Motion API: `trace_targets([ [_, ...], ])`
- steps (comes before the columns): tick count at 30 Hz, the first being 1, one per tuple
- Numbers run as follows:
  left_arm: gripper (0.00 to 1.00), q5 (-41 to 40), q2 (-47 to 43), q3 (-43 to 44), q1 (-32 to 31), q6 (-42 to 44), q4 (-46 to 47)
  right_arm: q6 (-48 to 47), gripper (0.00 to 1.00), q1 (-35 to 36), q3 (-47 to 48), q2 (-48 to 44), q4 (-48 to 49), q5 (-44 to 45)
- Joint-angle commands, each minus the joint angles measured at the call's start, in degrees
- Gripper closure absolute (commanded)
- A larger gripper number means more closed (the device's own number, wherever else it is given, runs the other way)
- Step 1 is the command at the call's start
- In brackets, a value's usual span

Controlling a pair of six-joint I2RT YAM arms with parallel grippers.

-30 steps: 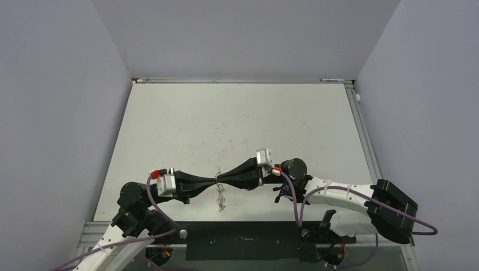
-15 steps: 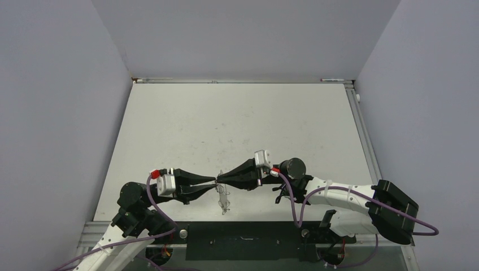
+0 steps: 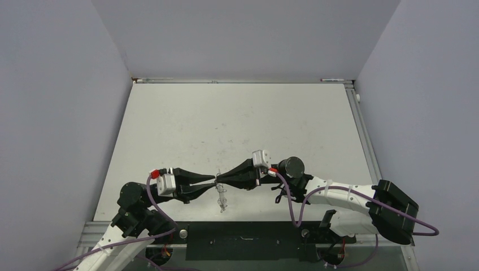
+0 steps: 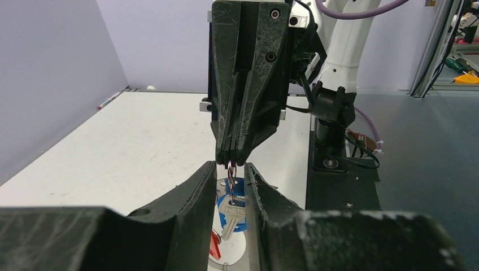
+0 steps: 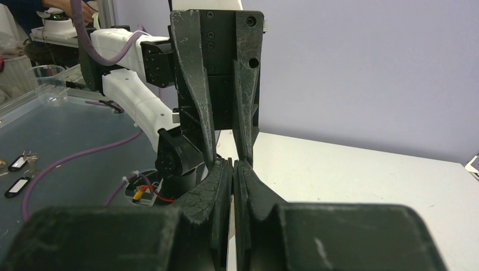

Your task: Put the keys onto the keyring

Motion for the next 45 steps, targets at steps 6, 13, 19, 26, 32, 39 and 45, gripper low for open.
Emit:
trace_targets([
  [6,0.8,-1.37,0.72,0.78,0.16,0.87,-0.13,-1.24,0.95,-0.97,2.6,-3.0,3.28,-1.36],
  [13,0.85,-0.94,1.26,0.95,0.16,0.87,-0.09,-1.78,0.95,-1.04,2.64,-3.56,2.48,-1.34],
  [19,0.93,-0.44,1.73,1.0,0.16,0.78,0.22,-1.25,0.95,-1.06,2.95,-2.96,3.32,-1.69],
  [26,0.91,-0.71,1.55,0.95,0.16,0.78,0.1,-2.07,0.95,-1.15,3.15,-3.24,2.1,-1.68],
  [32,0.91,-0.71,1.51,0.95,0.16,0.78,0.22,-2.21,0.95,-1.14,3.19,-3.35,1.74,-1.6],
  [39,0.9,-1.06,1.83,0.95,0.16,0.74,0.04,-2.3,0.95,-1.15,3.42,-3.9,1.78,-1.6],
  [45,0.84,-0.81,1.99,0.86,0.16,0.61,0.13,-2.13,0.95,-1.23,3.42,-4.73,2.49,-0.93],
])
